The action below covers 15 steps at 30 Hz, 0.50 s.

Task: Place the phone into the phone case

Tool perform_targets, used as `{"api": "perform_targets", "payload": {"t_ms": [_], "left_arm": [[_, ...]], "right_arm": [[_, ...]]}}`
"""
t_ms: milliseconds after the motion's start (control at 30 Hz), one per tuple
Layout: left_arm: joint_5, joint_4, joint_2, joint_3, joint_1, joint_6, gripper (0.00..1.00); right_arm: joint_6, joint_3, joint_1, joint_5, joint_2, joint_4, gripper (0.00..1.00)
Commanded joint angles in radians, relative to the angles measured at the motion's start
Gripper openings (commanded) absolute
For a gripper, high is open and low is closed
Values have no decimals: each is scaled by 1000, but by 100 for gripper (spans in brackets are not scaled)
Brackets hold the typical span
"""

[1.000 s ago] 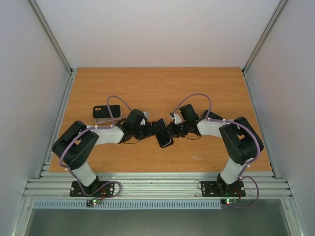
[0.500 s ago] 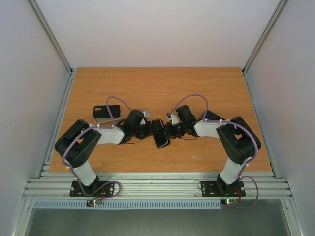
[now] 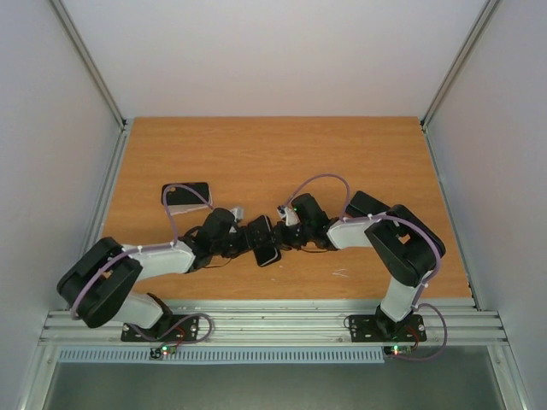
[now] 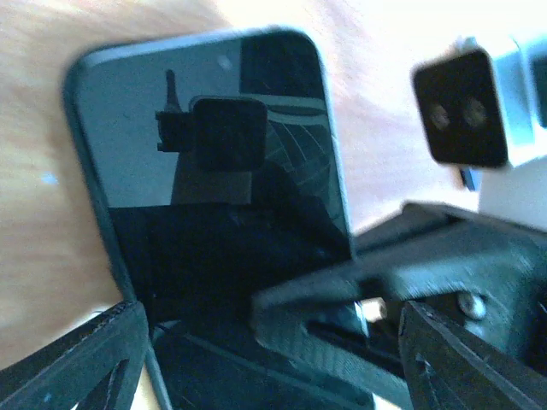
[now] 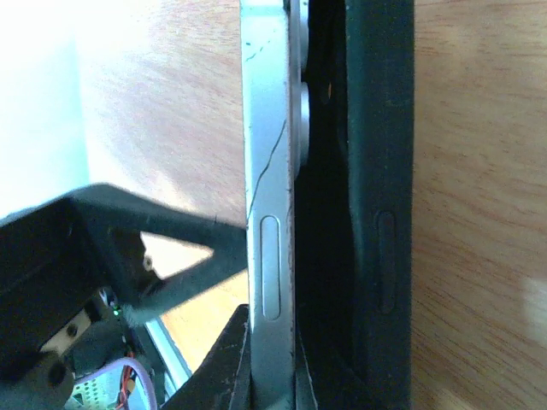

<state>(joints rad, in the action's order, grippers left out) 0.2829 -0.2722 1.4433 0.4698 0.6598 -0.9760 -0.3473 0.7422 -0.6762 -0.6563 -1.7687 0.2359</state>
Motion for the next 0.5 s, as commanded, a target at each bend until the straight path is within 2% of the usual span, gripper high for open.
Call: {"api": "perform_targets", "payload": {"t_ms": [0, 233, 467], "left_arm": [[26, 48, -77, -23, 27, 12, 81], [-14, 127, -136, -20, 27, 24, 82], [-43, 205, -176, -6, 27, 42, 84]], "right_arm": [[-56, -24, -32, -3, -32, 54, 1], [-54, -26, -32, 12, -44, 47, 3], [-2, -11, -31, 57, 0, -43, 12]]}}
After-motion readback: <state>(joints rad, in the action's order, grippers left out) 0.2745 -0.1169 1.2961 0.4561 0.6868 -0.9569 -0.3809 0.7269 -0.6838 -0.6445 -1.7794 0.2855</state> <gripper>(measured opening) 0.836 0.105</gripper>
